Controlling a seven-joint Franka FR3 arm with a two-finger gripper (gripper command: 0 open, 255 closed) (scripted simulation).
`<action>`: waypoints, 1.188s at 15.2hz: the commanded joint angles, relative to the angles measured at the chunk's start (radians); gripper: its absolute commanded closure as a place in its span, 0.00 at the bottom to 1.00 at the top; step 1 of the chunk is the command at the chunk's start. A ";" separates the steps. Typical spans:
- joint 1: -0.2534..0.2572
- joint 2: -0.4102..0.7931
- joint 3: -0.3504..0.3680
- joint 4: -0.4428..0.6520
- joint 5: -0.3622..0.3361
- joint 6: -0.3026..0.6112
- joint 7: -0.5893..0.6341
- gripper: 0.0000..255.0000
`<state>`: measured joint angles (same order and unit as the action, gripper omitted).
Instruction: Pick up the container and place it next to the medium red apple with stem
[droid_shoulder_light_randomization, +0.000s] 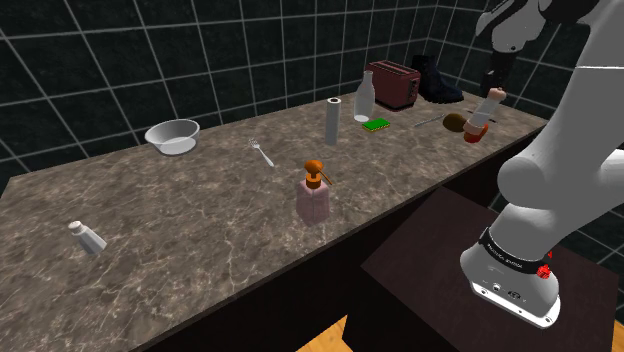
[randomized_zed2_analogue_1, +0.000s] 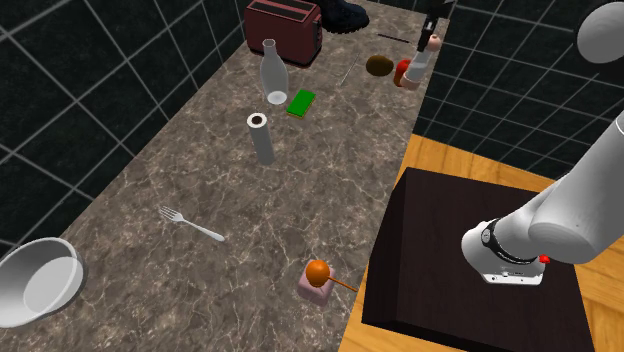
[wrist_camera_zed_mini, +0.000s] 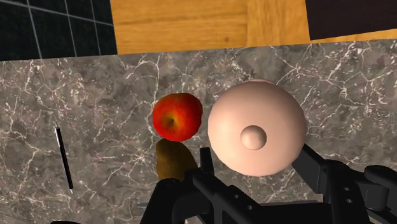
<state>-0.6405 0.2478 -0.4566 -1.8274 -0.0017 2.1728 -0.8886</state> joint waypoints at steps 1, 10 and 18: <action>-0.002 0.010 0.001 -0.012 0.005 0.022 -0.002 1.00; -0.011 0.063 0.011 -0.069 0.030 0.128 -0.011 1.00; -0.023 0.119 0.025 -0.103 0.058 0.215 -0.022 1.00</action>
<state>-0.6628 0.3616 -0.4333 -1.9314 0.0540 2.3819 -0.9100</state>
